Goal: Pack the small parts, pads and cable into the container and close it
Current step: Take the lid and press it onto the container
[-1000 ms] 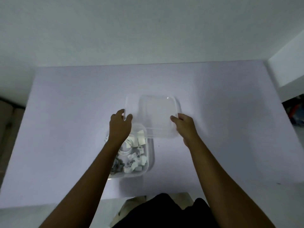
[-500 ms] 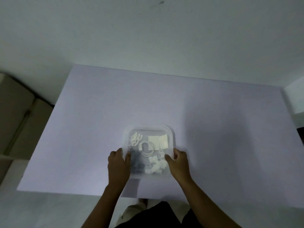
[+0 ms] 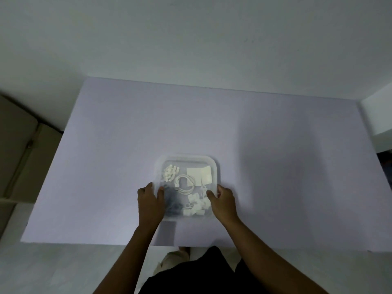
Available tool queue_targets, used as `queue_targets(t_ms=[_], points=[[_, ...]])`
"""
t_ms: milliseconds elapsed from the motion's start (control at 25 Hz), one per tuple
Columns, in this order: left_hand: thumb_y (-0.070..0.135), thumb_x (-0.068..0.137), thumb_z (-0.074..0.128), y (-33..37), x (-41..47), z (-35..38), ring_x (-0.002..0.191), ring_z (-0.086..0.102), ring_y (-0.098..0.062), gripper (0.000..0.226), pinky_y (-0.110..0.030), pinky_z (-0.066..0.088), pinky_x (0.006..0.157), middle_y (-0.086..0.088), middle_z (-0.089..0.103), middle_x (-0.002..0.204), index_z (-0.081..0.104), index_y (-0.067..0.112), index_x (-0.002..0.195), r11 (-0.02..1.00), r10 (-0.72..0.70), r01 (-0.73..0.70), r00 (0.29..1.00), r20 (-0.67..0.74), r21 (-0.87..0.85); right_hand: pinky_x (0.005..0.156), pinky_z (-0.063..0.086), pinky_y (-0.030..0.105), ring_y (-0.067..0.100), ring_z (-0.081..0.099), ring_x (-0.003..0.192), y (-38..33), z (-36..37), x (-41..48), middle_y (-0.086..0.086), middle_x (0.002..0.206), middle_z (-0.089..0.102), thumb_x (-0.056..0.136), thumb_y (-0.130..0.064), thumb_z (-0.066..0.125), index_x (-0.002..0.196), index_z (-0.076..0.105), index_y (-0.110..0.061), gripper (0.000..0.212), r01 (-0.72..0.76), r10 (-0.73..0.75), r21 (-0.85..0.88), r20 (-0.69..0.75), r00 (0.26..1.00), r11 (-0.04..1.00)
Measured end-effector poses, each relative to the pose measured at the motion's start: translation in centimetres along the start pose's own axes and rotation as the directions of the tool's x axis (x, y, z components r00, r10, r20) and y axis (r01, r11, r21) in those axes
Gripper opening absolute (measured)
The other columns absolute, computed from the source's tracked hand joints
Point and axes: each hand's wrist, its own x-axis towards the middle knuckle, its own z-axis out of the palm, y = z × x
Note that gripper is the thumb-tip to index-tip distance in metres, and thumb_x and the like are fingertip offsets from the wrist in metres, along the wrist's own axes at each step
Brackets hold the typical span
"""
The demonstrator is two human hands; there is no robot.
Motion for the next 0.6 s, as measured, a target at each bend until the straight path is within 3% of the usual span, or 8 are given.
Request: queue_targets(t_ms=[80,200,440,600], points=[[0.026,0.100,0.050,-0.2,-0.1,0.3,0.116,0.051,-0.036,0.039,-0.040,0.042,0.096,-0.024,0.057,0.124,0.052,-0.001,0.128,1.000,0.009,-0.009,1.000,0.001,0.005,0.066,0.054,0.031,0.021,0.067,0.080,0.3,0.0,0.0,0.007,0.090,0.070,0.087,-0.043,0.065,0.091,0.067,-0.011,0.033,-0.005,0.004,0.014,0.032,0.999,1.000],[0.021,0.099,0.052,0.3,0.0,0.7,0.111,0.051,-0.036,0.031,-0.039,0.041,0.092,-0.024,0.060,0.118,0.055,-0.002,0.119,1.000,-0.002,0.002,1.000,0.008,0.009,0.068,0.058,0.041,0.028,0.069,0.079,0.6,-0.9,0.6,0.013,0.089,0.072,0.083,-0.043,0.068,0.093,0.068,-0.003,0.042,-0.022,0.020,0.063,0.042,0.999,0.998],[0.024,0.098,0.057,10.0,2.9,5.5,0.110,0.051,-0.032,0.034,-0.029,0.035,0.085,-0.020,0.059,0.115,0.056,-0.002,0.120,0.995,0.094,-0.093,0.994,0.057,-0.023,0.073,0.059,0.041,0.023,0.071,0.079,0.1,-9.0,5.5,0.007,0.085,0.074,0.089,-0.029,0.070,0.092,0.072,-0.007,0.022,-0.072,0.077,0.175,-0.020,0.997,0.982],[0.029,0.098,0.056,17.6,6.4,12.5,0.105,0.057,-0.037,0.035,-0.036,0.043,0.084,-0.022,0.061,0.111,0.057,-0.003,0.112,0.988,0.141,-0.149,0.979,0.147,0.039,0.075,0.058,0.041,0.025,0.070,0.081,0.6,-17.0,11.6,0.008,0.088,0.074,0.088,-0.025,0.071,0.095,0.072,-0.004,0.022,-0.042,0.062,0.155,-0.127,0.990,0.987]])
